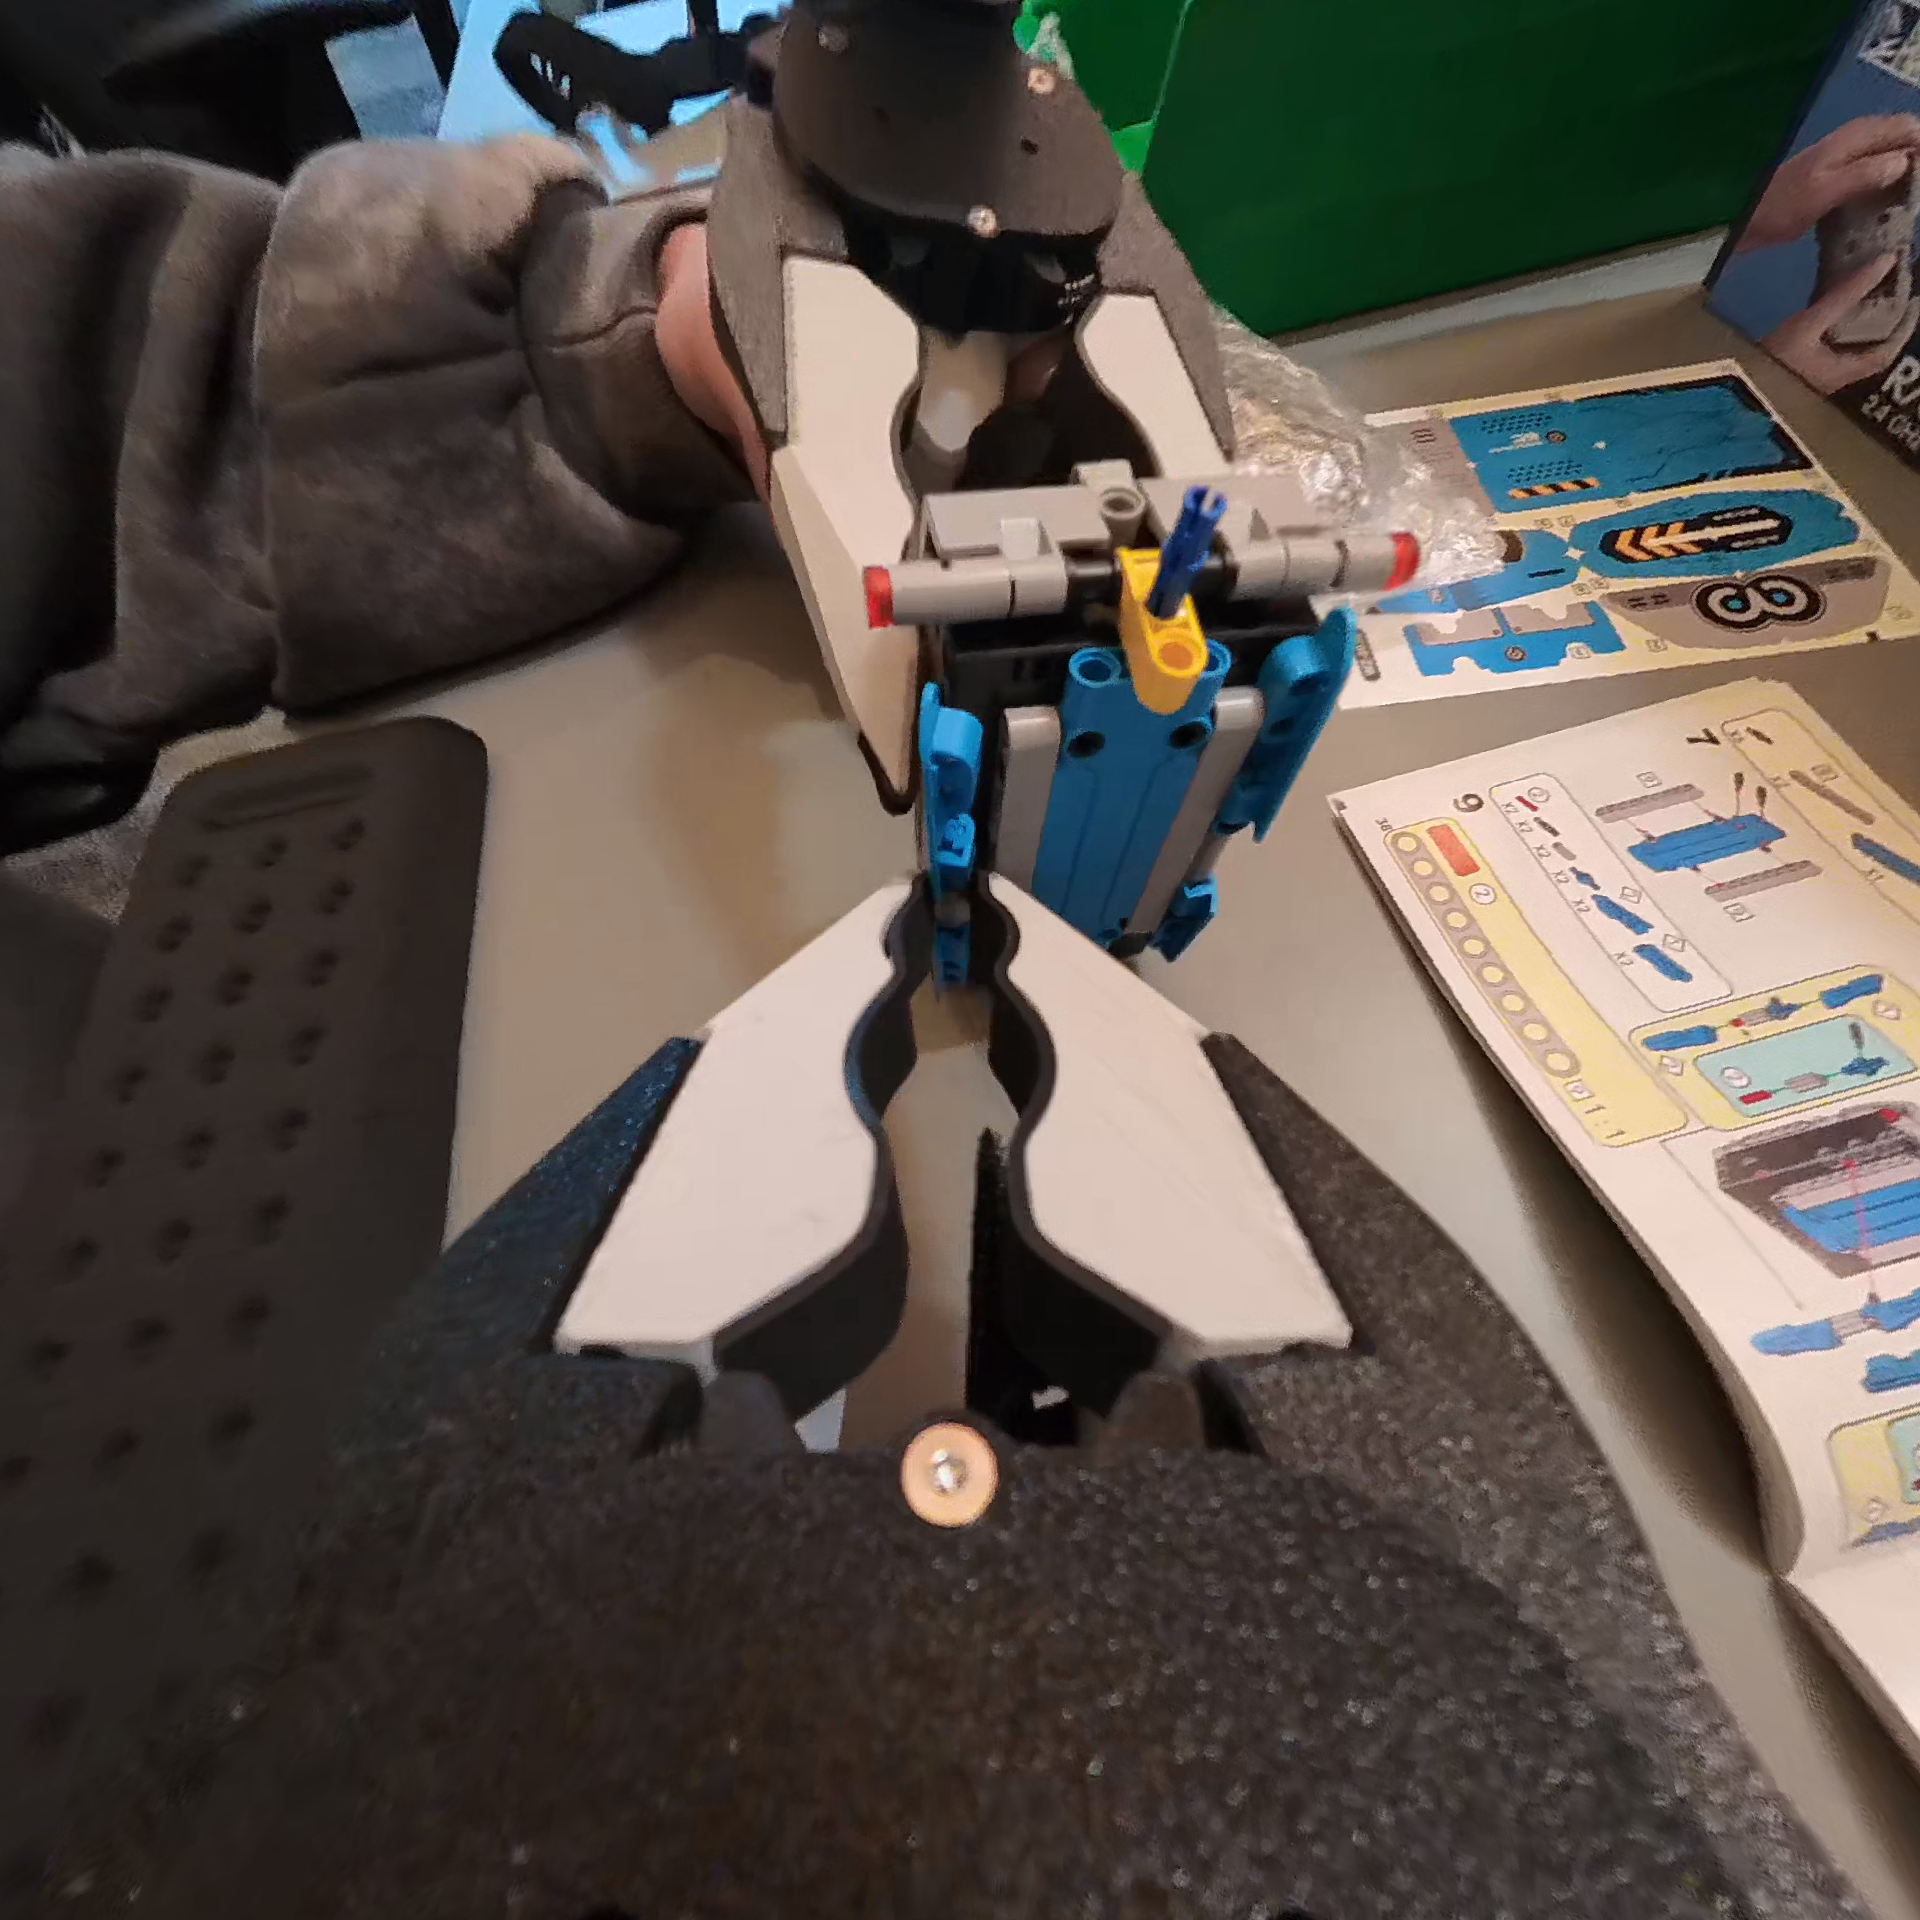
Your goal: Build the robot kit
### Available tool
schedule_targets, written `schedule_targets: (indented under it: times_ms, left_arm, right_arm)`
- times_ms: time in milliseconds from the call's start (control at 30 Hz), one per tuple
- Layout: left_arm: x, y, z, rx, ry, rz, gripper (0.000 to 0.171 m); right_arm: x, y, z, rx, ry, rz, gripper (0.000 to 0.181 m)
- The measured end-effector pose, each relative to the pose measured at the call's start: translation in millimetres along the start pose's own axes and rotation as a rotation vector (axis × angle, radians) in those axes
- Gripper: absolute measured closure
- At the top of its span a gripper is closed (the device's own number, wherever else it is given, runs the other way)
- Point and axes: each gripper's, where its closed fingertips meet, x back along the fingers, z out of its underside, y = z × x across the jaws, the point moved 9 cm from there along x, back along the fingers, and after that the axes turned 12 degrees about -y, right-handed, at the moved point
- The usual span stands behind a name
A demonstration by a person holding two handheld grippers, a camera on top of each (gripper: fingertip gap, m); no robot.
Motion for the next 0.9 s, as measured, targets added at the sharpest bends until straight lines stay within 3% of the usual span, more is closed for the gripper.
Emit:
schedule_targets:
  times_ms: [233, 500, 633, 900]
  left_arm:
    - [0.4, -1.9, 0.7, -0.026, 0.011, 0.007, 0.107]
    - [3.1, -6.6, 2.4, -0.107, 0.034, -0.007, 0.107]
    - [2.7, -8.9, 3.4, -0.142, 0.048, -0.001, 0.106]
    - [2.0, -9.0, 3.1, -0.143, 0.046, -0.015, 0.106]
  right_arm:
    - [0.2, -1.8, 2.2, 0.031, -0.009, -0.043, 0.175]
    - [0.7, 2.7, 5.9, 0.028, -0.04, -0.006, 0.174]
    - [6.7, -0.5, 5.7, 0.069, -0.067, 0.086, 0.175]
    - [12.3, 0.6, 5.0, -0.022, -0.095, 0.051, 0.176]
